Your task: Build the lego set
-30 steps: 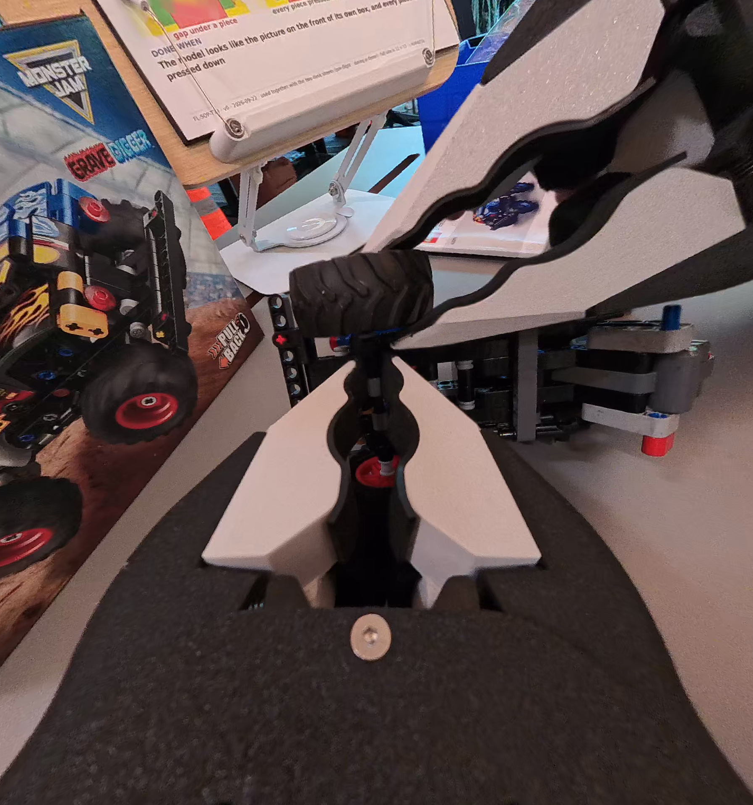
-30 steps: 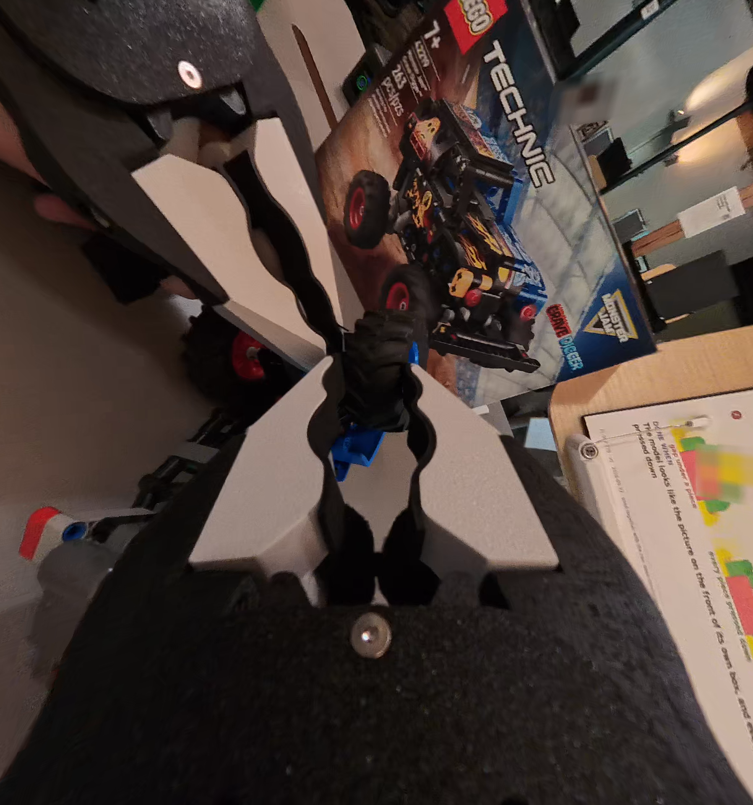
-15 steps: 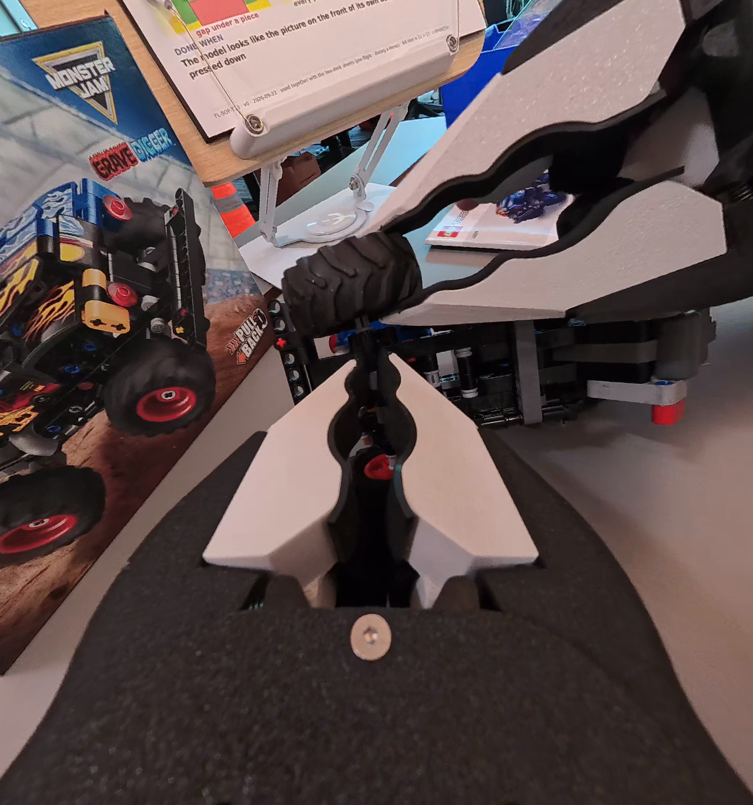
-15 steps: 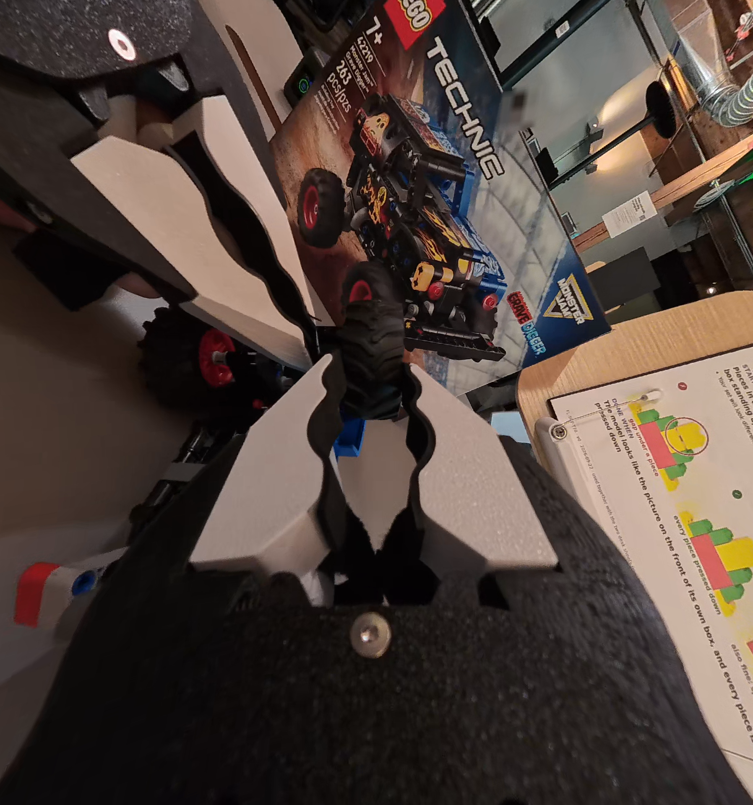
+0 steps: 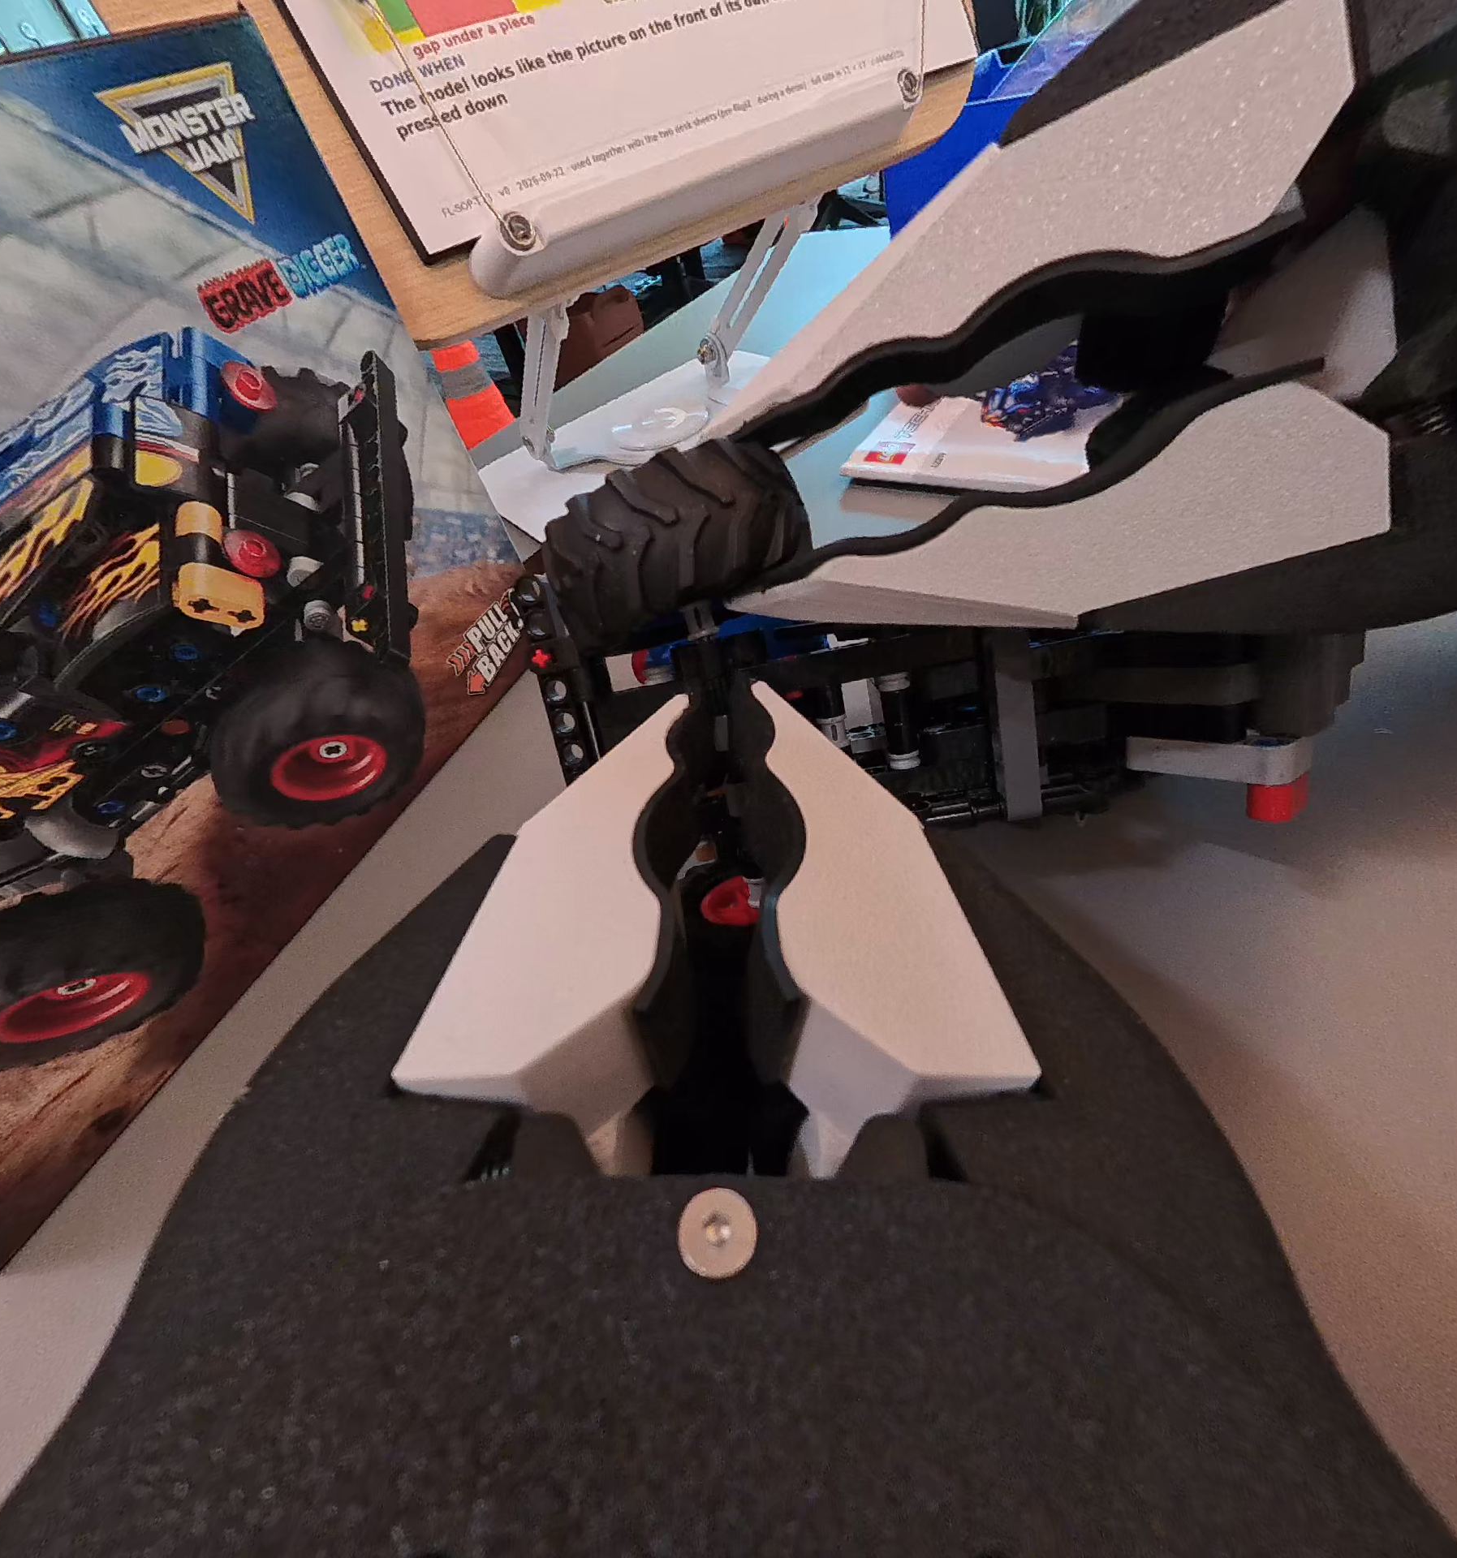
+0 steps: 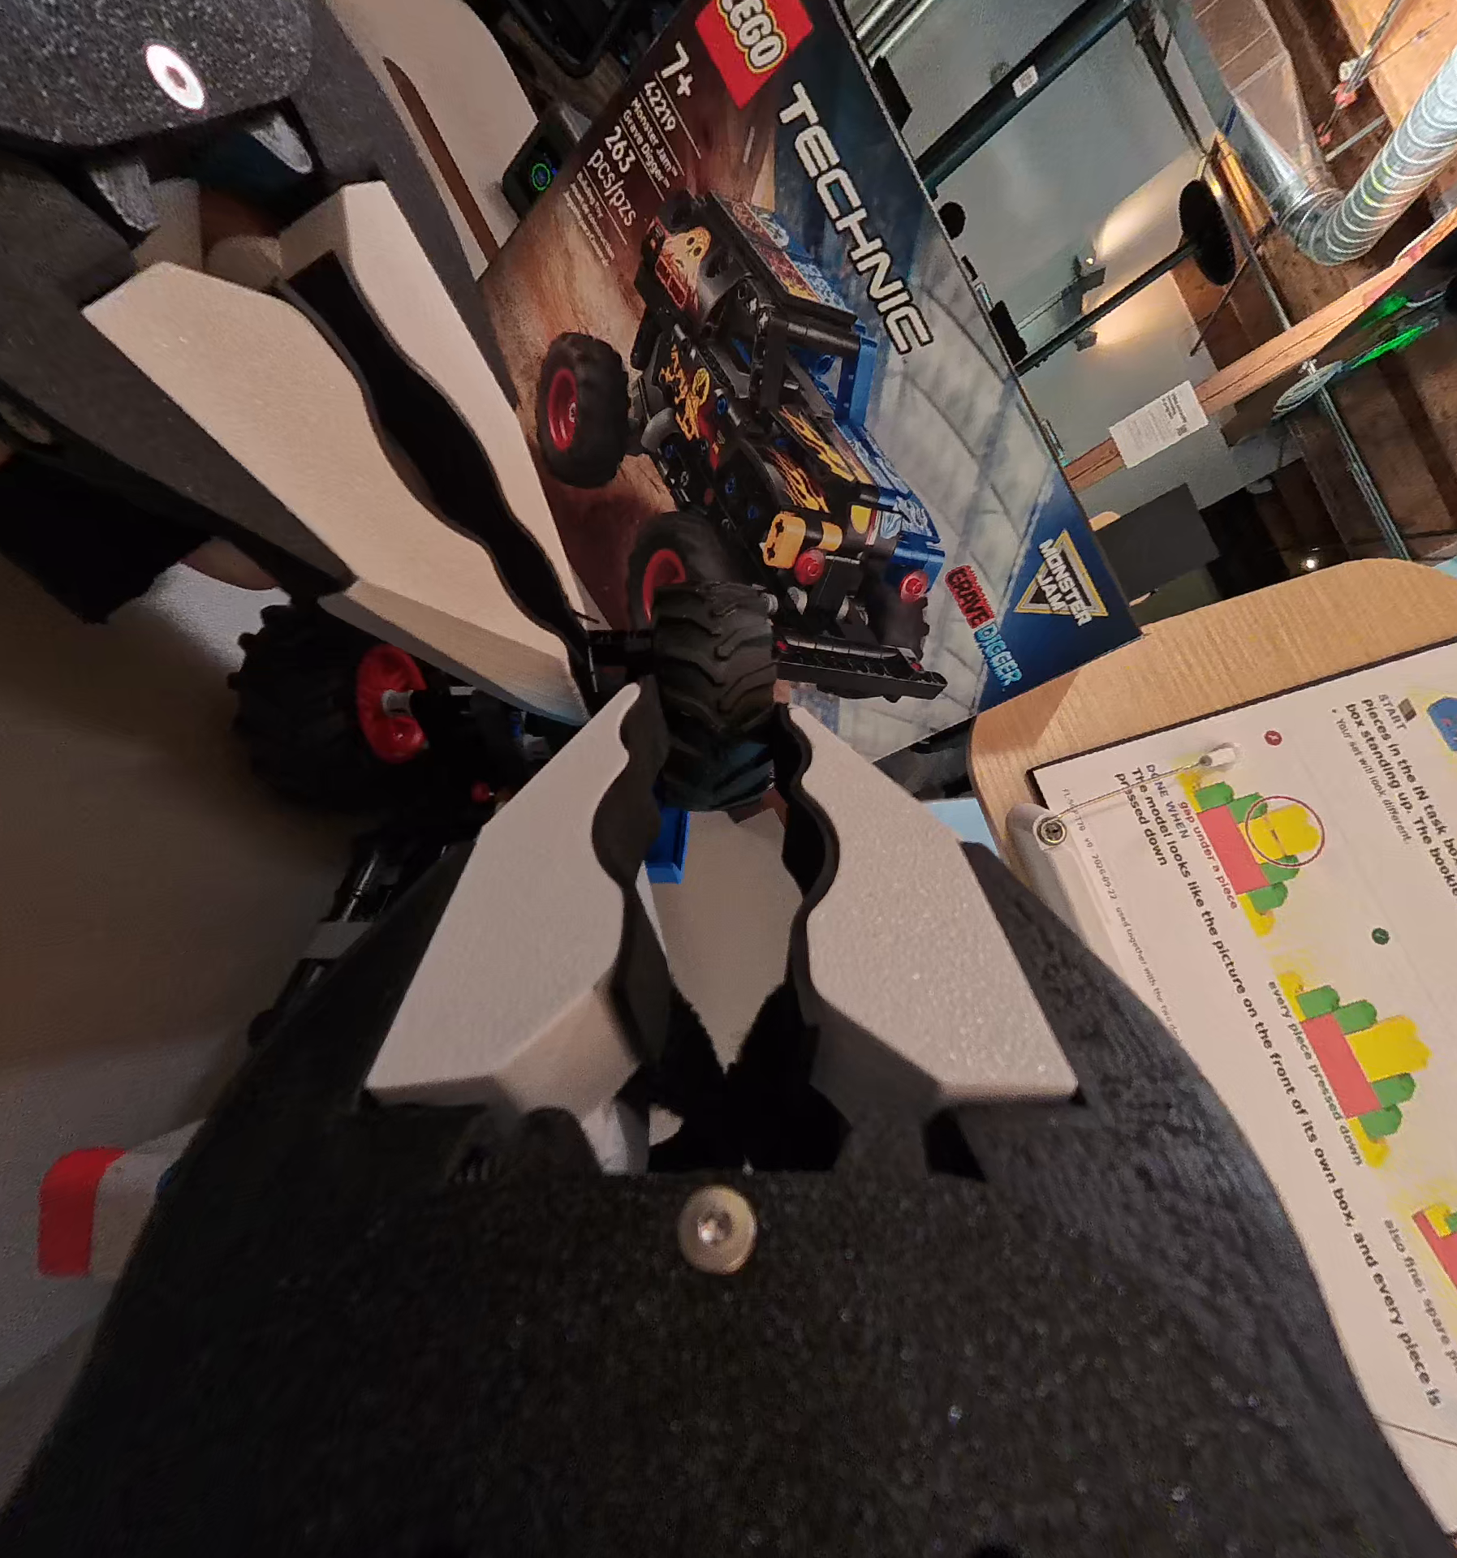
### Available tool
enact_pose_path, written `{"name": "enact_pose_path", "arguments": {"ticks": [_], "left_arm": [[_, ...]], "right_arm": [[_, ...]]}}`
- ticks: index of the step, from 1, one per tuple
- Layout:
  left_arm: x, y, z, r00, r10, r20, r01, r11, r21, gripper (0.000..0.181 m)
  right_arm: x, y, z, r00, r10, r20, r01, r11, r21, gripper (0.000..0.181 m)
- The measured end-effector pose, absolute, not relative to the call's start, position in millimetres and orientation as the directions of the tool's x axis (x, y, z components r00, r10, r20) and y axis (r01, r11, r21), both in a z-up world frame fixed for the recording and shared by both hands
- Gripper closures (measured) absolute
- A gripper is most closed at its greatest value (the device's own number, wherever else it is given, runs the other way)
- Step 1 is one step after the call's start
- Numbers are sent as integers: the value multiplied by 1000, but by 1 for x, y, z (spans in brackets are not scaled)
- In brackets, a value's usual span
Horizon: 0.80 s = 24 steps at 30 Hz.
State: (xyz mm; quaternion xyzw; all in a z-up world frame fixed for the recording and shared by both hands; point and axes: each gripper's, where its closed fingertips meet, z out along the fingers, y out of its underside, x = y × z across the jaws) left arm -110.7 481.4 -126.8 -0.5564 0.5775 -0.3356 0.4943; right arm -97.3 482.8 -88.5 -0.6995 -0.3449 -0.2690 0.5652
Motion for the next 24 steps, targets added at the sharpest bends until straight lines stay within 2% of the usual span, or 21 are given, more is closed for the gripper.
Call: {"name": "enact_pose_path", "arguments": {"ticks": [3,6,10,14,18,20,24], "left_arm": [[-110,482,-128,124,-965,-232,-320,183,-930,176],[-110,482,-127,119,-968,-220,-318,173,-932,176],[-110,483,-127,128,-968,-215,-315,166,-935,177],[-111,480,-125,110,-973,-205,-300,164,-940,176],[-112,477,-124,58,-989,-136,-288,114,-951,174],[-112,476,-124,36,-994,-102,-288,87,-953,171],[-115,469,-121,-16,-999,-46,-271,48,-961,167]], "right_arm": [[-97,483,-89,632,186,752,774,-130,-619,156],[-100,483,-89,587,201,784,809,-109,-578,155],[-101,483,-93,639,281,716,763,-110,-637,154],[-106,479,-94,592,334,733,792,-73,-607,153],[-113,471,-95,709,502,496,641,-164,-749,151],[-122,461,-91,725,609,322,535,-202,-820,144],[-115,454,-73,748,657,90,365,-295,-883,138]]}}
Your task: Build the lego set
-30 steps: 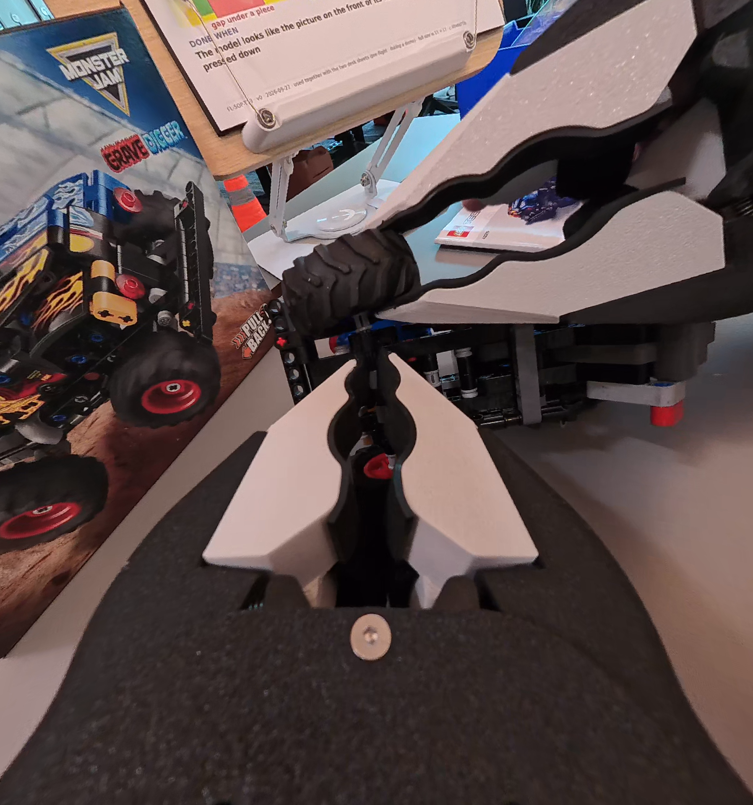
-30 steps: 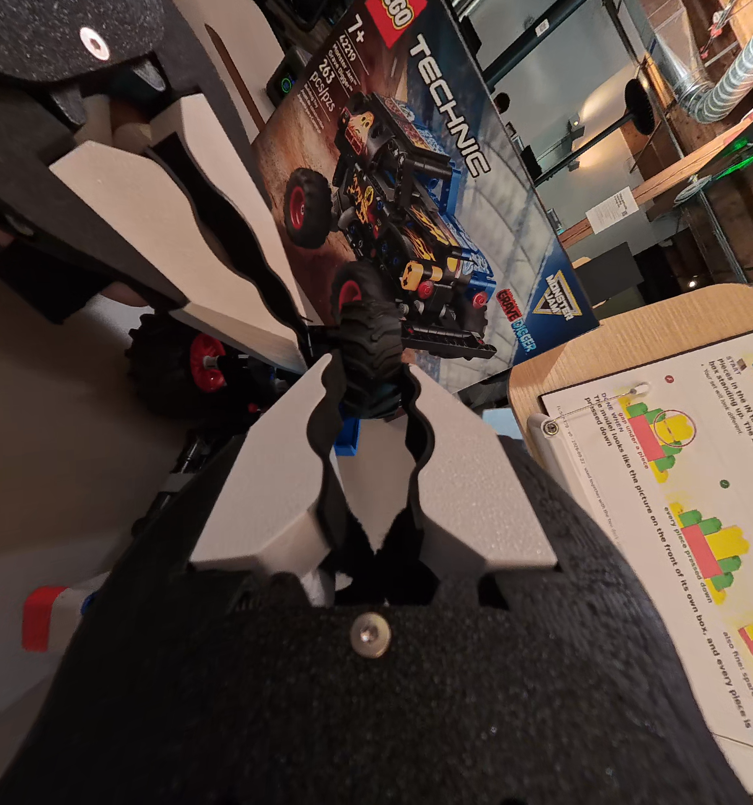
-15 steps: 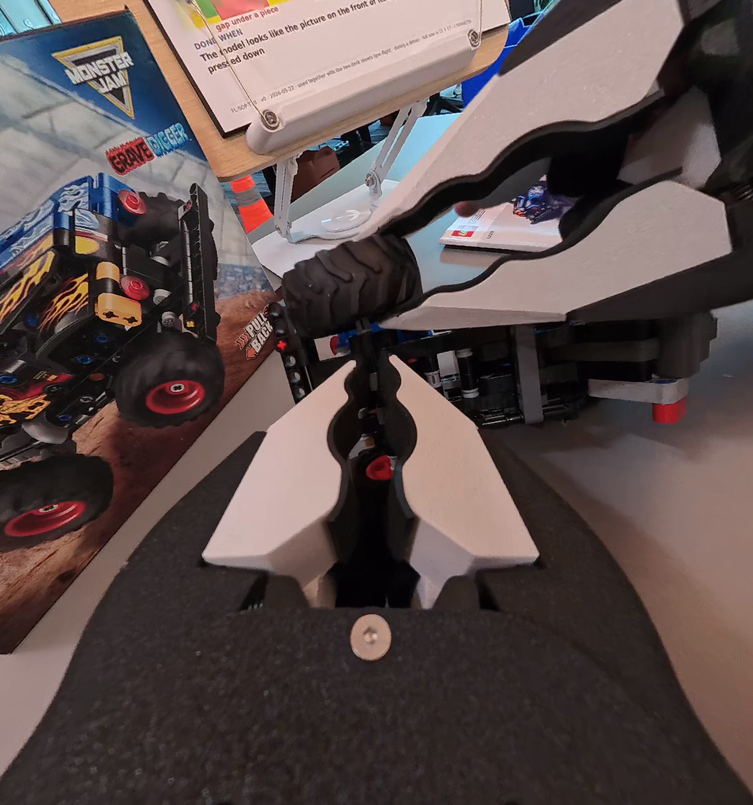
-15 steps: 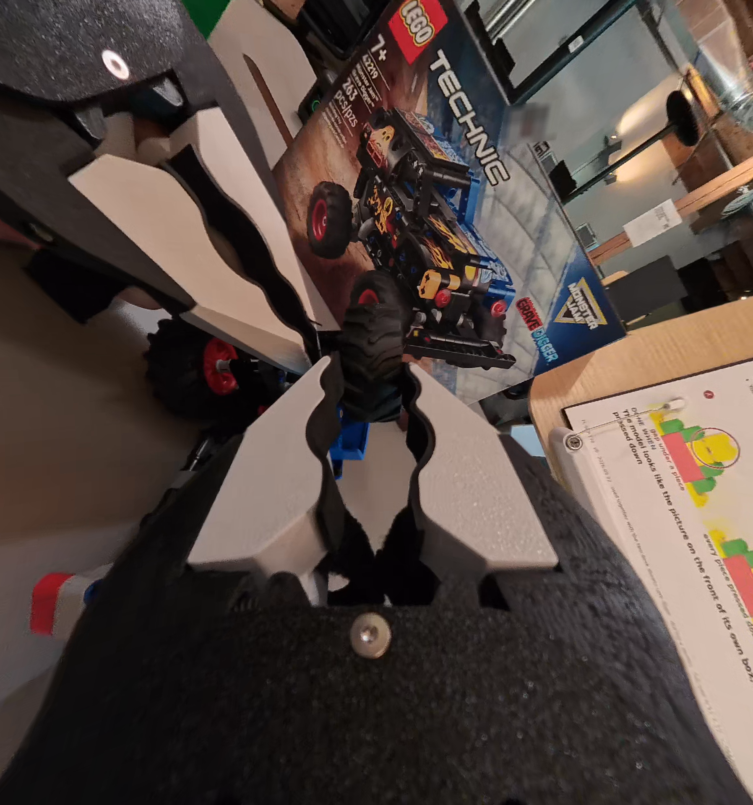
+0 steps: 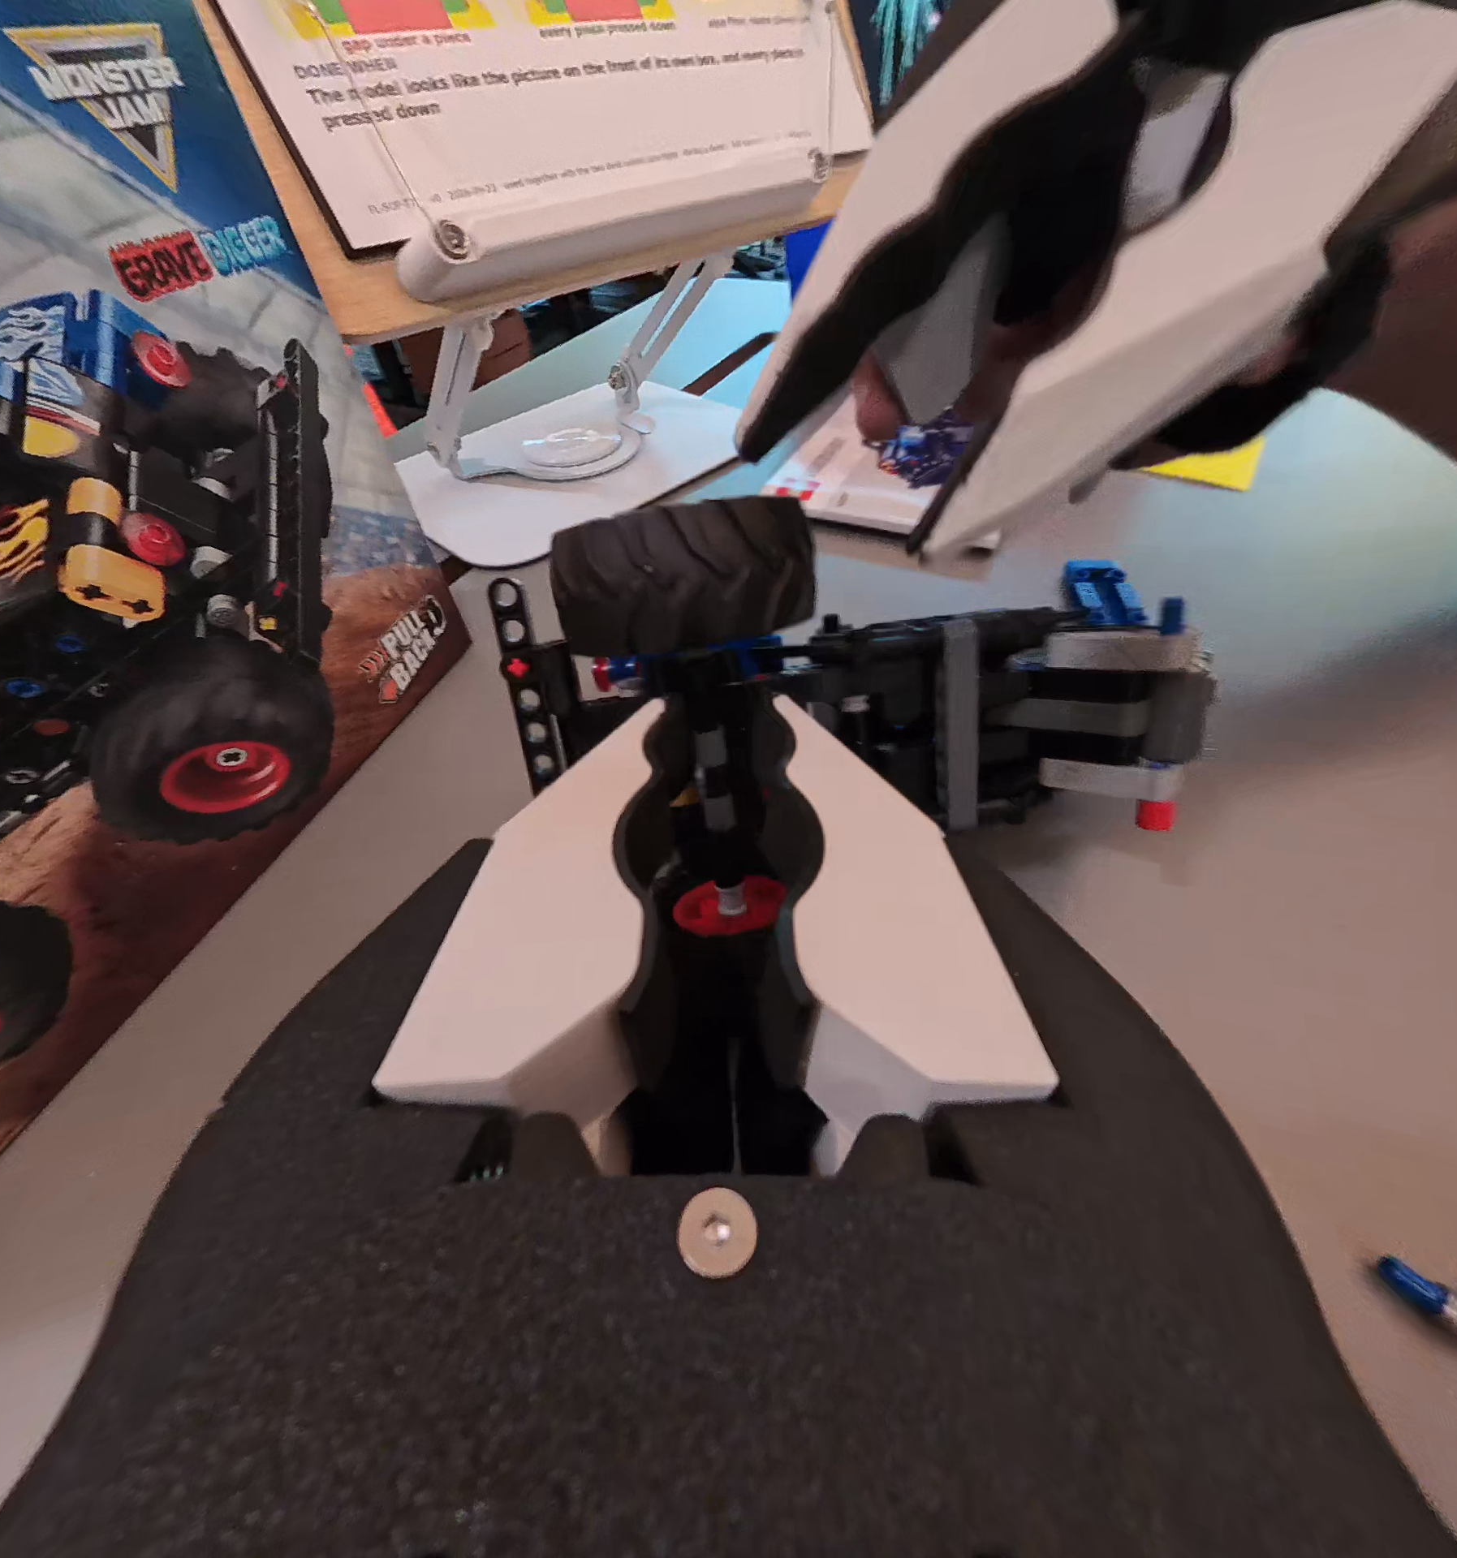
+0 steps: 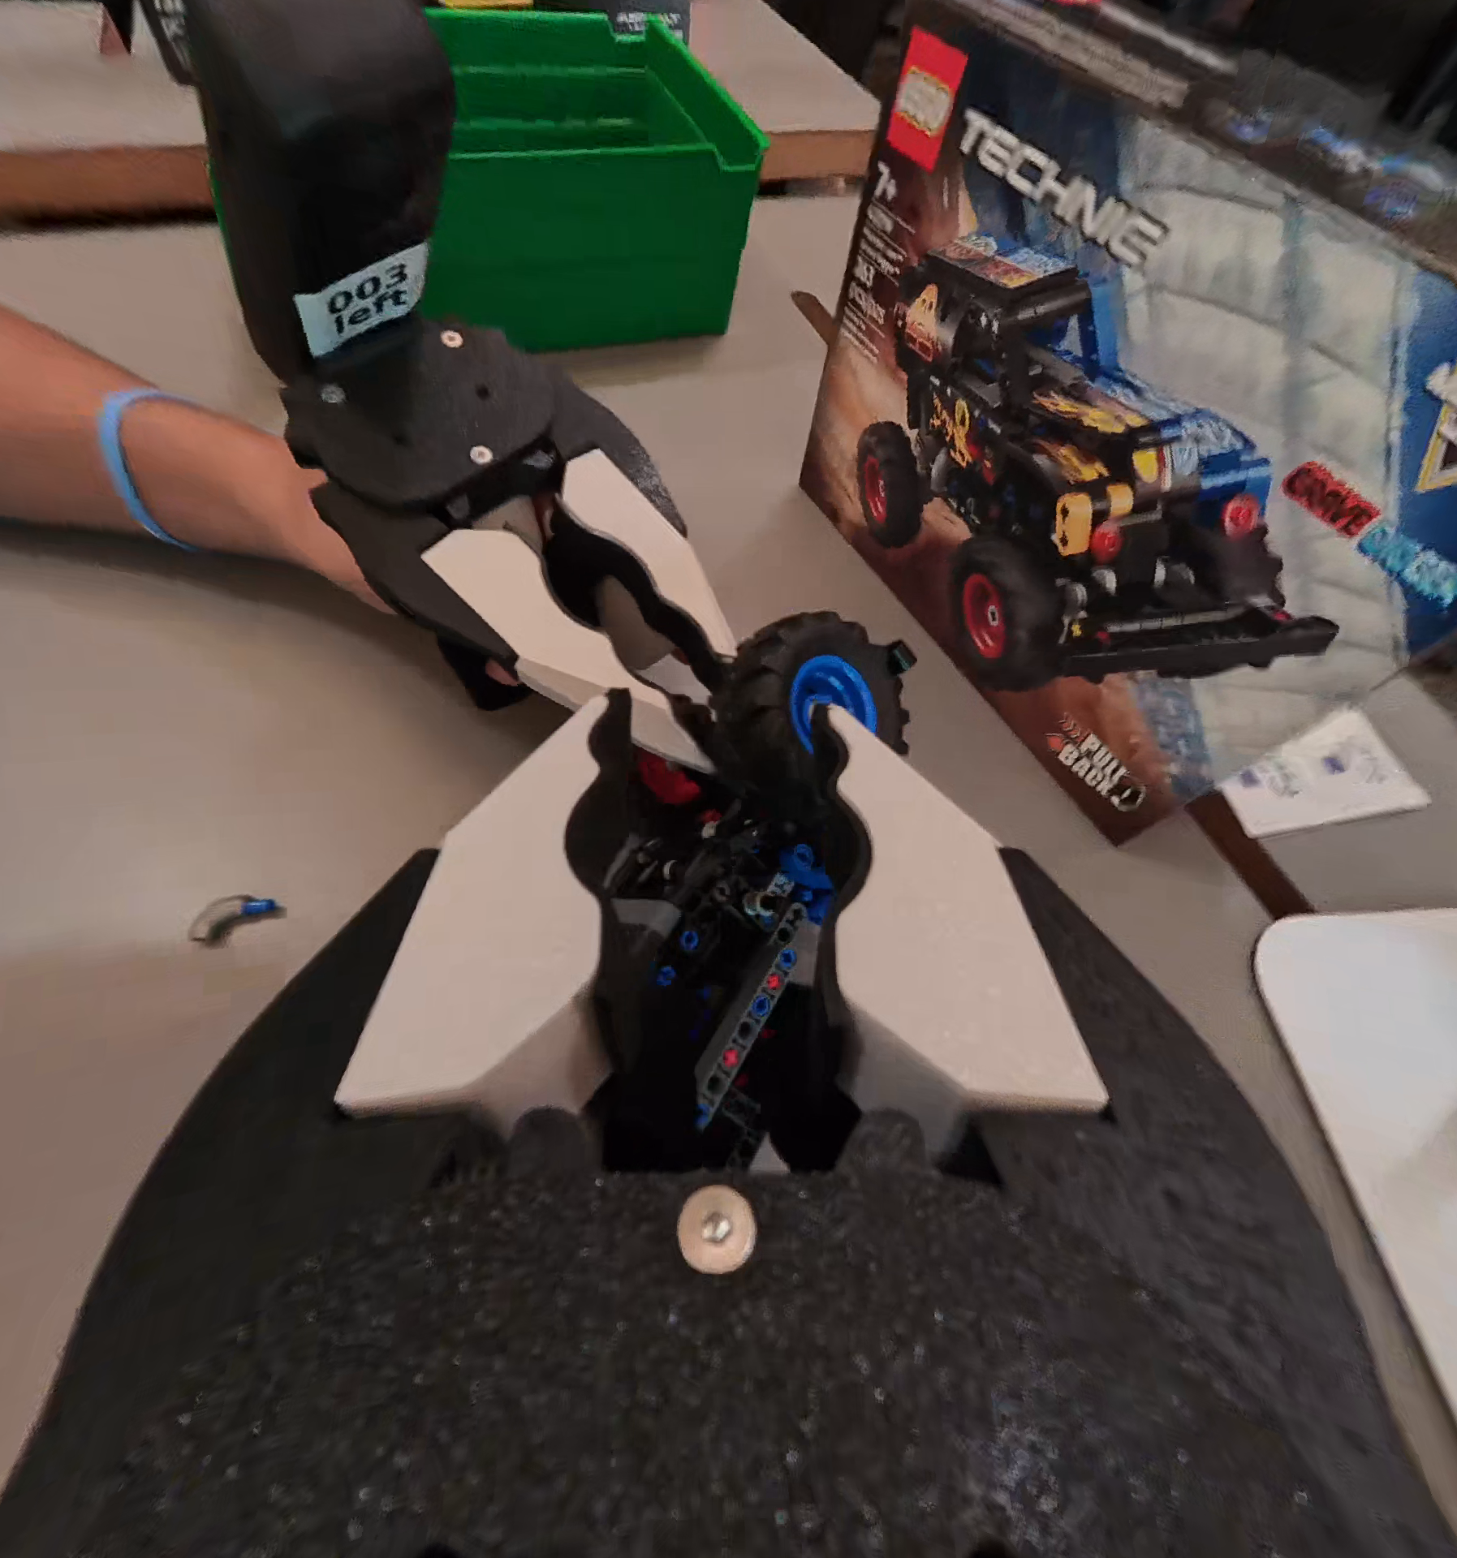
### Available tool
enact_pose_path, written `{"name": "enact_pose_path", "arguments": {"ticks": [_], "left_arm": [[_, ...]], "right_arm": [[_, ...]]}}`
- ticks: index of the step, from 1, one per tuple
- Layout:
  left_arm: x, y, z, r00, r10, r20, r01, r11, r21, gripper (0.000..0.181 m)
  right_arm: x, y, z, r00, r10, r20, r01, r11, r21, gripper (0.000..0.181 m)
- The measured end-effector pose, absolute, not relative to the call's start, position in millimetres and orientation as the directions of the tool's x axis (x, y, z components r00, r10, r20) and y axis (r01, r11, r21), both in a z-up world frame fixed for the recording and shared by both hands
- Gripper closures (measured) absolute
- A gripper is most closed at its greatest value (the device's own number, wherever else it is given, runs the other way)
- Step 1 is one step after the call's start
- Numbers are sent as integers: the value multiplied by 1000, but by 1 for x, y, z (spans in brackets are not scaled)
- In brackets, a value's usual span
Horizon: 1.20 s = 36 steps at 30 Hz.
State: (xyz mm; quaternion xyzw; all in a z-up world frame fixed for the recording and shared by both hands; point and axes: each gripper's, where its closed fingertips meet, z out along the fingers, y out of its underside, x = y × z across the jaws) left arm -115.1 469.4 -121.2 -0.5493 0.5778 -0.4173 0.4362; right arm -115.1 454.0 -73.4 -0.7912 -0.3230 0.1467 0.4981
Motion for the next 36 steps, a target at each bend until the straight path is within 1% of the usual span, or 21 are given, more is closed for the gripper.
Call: {"name": "enact_pose_path", "arguments": {"ticks": [1,3,5,8,10,11,13,15,16,18,19,20,21,23,24,26,28,30,32,35,36], "left_arm": [[-116,467,-122,-32,-999,-27,-275,35,-961,163],[-118,465,-122,-58,-998,7,-277,9,-961,160],[-121,467,-116,-61,-997,40,-247,-24,-969,159],[-127,485,-100,-21,-997,81,-154,-77,-985,162],[-128,506,-100,8,-994,113,-177,-113,-978,161],[-127,514,-103,4,-991,130,-208,-128,-970,157],[-125,521,-113,-46,-984,174,-278,-155,-948,143],[-125,516,-122,-115,-973,202,-329,-154,-932,142],[-125,515,-125,-127,-975,183,-345,-130,-930,142],[-128,509,-130,-155,-981,116,-356,-54,-933,144],[-131,504,-130,-182,-979,96,-353,-26,-935,146],[-134,498,-127,-215,-972,91,-340,-13,-940,152],[-139,492,-123,-245,-966,86,-322,-3,-947,162],[-148,481,-117,-283,-958,51,-293,36,-955,164],[-153,476,-114,-287,-957,26,-276,57,-959,165],[-163,466,-106,-283,-957,-56,-241,128,-962,167],[-173,455,-98,-256,-950,-178,-231,239,-943,169],[-184,440,-87,-219,-922,-319,-227,366,-903,172],[-192,427,-79,-168,-882,-439,-261,470,-843,172],[-200,405,-69,-122,-821,-558,-292,567,-770,172],[-201,398,-68,-103,-810,-577,-298,579,-759,171]], "right_arm": [[-110,453,-75,753,657,36,341,-342,-875,133],[-99,454,-81,761,646,-55,297,-423,-856,129],[-92,458,-82,767,626,-142,212,-456,-865,130],[-93,460,-82,724,620,-302,92,-520,-849,121],[-97,468,-83,717,594,-365,10,-532,-847,116],[-99,473,-91,733,580,-356,16,-538,-843,112],[-105,485,-106,775,555,-303,65,-547,-835,102],[-122,486,-108,750,589,-302,104,-555,-825,118],[-128,485,-107,748,611,-259,148,-535,-832,118],[-135,478,-104,730,679,-82,321,-446,-835,119],[-140,473,-103,696,717,23,413,-374,-830,119],[-143,469,-102,664,735,139,503,-300,-811,119],[-147,464,-101,621,750,228,574,-238,-783,119],[-155,452,-99,517,771,372,685,-112,-720,119],[-158,446,-97,479,777,408,713,-73,-697,119],[-164,435,-91,443,781,441,724,-22,-689,119],[-166,424,-85,449,775,445,706,-2,-708,118],[-164,413,-83,494,774,395,671,-51,-740,118],[-166,397,-79,538,781,316,605,-97,-790,116],[-172,372,-57,574,781,247,497,-92,-863,121],[-175,363,-48,585,777,232,459,-81,-885,126]]}}
